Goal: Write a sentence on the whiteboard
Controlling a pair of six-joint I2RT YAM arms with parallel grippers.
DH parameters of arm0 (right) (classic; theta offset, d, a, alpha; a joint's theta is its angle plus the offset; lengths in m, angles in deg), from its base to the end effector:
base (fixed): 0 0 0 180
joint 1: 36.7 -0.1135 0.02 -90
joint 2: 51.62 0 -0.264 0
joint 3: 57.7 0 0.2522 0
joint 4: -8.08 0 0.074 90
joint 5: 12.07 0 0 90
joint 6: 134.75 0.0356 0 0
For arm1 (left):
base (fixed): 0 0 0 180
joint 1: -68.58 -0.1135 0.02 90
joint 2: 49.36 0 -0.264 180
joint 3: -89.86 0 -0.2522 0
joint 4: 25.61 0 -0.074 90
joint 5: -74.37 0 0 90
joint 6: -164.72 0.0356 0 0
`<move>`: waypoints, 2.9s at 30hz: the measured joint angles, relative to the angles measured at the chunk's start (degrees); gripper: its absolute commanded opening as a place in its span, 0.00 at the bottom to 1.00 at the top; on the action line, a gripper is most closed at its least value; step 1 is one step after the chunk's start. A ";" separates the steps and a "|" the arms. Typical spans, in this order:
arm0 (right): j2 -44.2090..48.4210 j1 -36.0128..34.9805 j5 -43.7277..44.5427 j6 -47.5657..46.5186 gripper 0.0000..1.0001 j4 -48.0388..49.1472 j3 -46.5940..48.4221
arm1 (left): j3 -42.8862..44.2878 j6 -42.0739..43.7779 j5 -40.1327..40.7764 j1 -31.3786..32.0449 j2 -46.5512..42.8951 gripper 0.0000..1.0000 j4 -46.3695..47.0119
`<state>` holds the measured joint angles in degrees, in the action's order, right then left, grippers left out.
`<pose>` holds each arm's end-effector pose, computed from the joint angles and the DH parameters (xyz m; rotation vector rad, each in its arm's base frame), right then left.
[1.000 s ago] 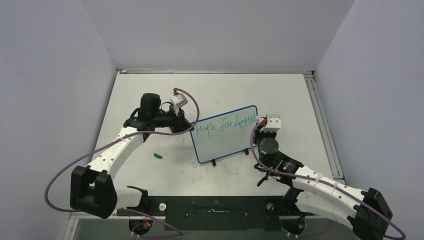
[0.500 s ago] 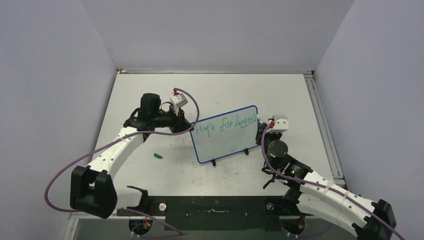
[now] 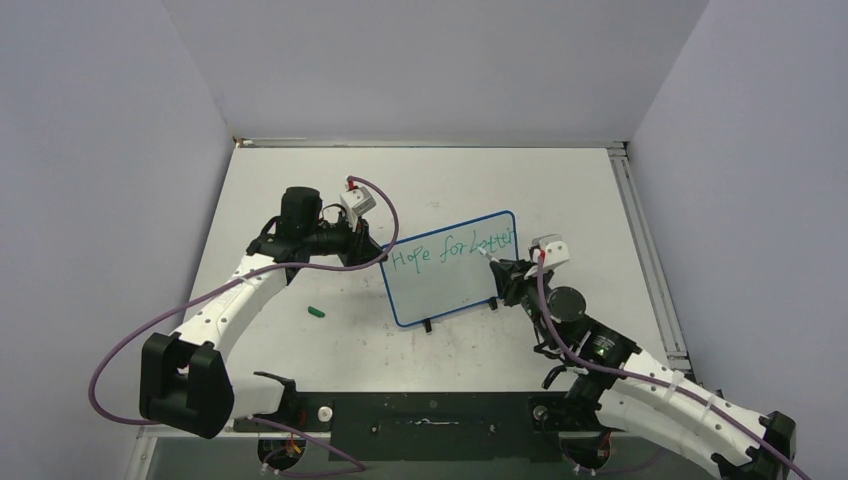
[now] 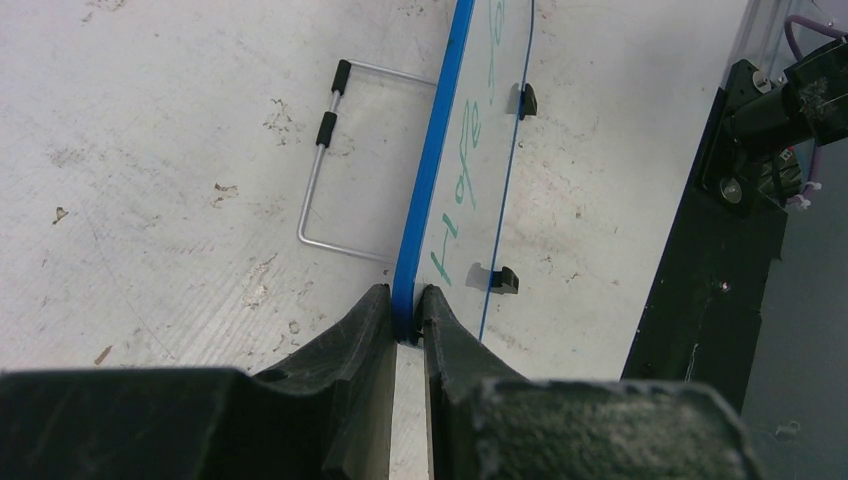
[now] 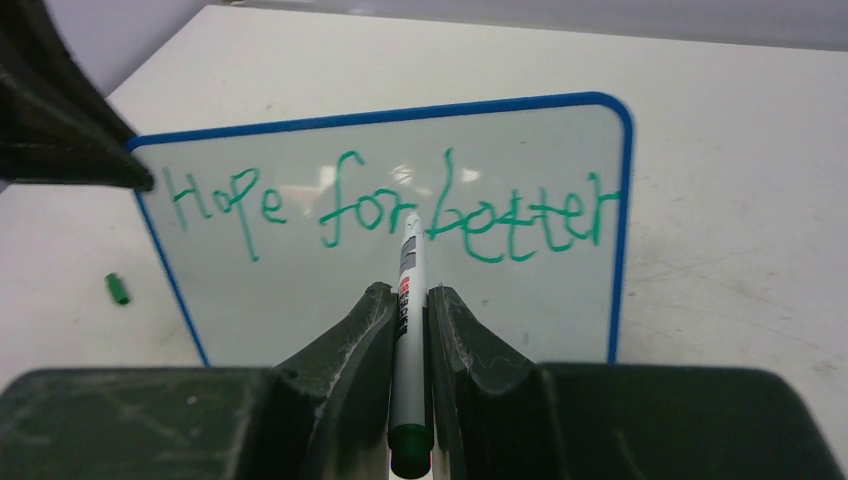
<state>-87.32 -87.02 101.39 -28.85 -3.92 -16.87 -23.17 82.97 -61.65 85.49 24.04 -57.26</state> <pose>0.1148 0.1162 0.2773 -0.2015 1.6959 0.5214 0.2536 -0.1039 0.2774 0.8887 1.9718 -0.9748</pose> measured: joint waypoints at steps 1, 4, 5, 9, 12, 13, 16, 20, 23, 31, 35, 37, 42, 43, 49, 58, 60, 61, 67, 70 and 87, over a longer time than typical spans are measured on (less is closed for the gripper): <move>-0.02 -0.90 -1.49 0.50 0.05 -0.15 0.00 | 0.00 -0.02 0.15 0.04 -0.09 0.00 -0.07; -0.57 -4.52 -4.96 2.25 0.05 0.15 -0.55 | 0.00 -0.04 0.63 0.31 -0.37 0.00 -0.22; -1.05 -6.14 -5.84 2.93 0.05 0.79 -1.16 | 0.00 -0.04 0.76 0.37 -0.48 0.00 -0.33; -3.76 -11.19 -6.60 5.29 0.05 4.44 -3.87 | 0.00 -0.04 1.07 0.66 -0.81 0.00 -0.46; -7.04 -15.21 -4.79 6.08 0.05 7.48 -6.36 | 0.00 -0.04 1.25 0.74 -0.87 0.00 -0.55; -7.76 -16.55 -3.74 6.05 0.05 8.48 -7.04 | 0.00 -0.07 1.27 0.74 -0.87 0.00 -0.55; -10.60 -21.73 0.79 5.75 0.05 12.00 -8.35 | 0.00 -0.04 1.44 0.79 -0.94 0.00 -0.57; -15.65 -27.15 7.21 4.09 0.05 18.36 -8.35 | 0.00 -0.04 1.66 0.94 -1.09 0.00 -0.70; -20.15 -29.46 11.23 2.60 0.05 23.12 -8.35 | 0.00 -0.04 1.73 1.01 -1.20 0.00 -0.72; -28.92 -29.99 15.69 0.04 0.05 30.23 -8.33 | 0.00 -0.04 1.84 1.01 -1.20 0.00 -0.74; -30.10 -29.99 15.93 -1.05 0.05 33.05 -7.93 | 0.00 -0.04 1.84 1.01 -1.20 0.00 -0.74; -30.97 -29.99 15.89 -1.62 0.05 34.36 -7.41 | 0.00 -0.04 1.84 1.01 -1.20 0.00 -0.74; -33.38 -29.90 15.34 -2.51 0.05 36.61 -6.16 | 0.00 -0.04 1.84 1.01 -1.20 0.00 -0.74; -33.86 -29.81 15.19 -2.73 0.05 36.92 -5.97 | 0.00 -0.04 1.84 1.01 -1.20 0.00 -0.74; -36.13 -28.79 14.58 -3.32 0.05 38.07 -4.94 | 0.00 -0.04 1.84 1.01 -1.20 0.00 -0.72; -37.77 -27.56 14.10 -3.30 0.05 38.47 -4.26 | 0.00 -0.02 1.92 1.01 -1.20 0.00 -0.74; -38.25 -27.52 13.60 -3.32 0.05 38.60 -3.89 | 0.00 -0.02 2.03 1.01 -1.20 0.00 -0.74; -38.42 -27.47 13.38 -3.34 0.05 38.73 -3.80 | 0.00 -0.02 2.08 1.01 -1.20 0.00 -0.74; -39.45 -27.32 11.85 -3.45 0.05 39.10 -3.06 | 0.00 -0.02 2.19 1.01 -1.20 0.00 -0.74; -39.47 -27.32 11.63 -3.28 0.05 39.04 -3.06 | 0.00 -0.02 2.19 1.01 -1.20 0.00 -0.74; -39.41 -27.78 11.06 0.26 0.05 35.45 -3.08 | 0.00 -0.02 2.23 1.01 -1.20 0.00 -0.74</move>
<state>-126.73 -114.80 112.45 -28.59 31.53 -19.95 -23.17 82.95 -59.42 86.49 22.84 -58.01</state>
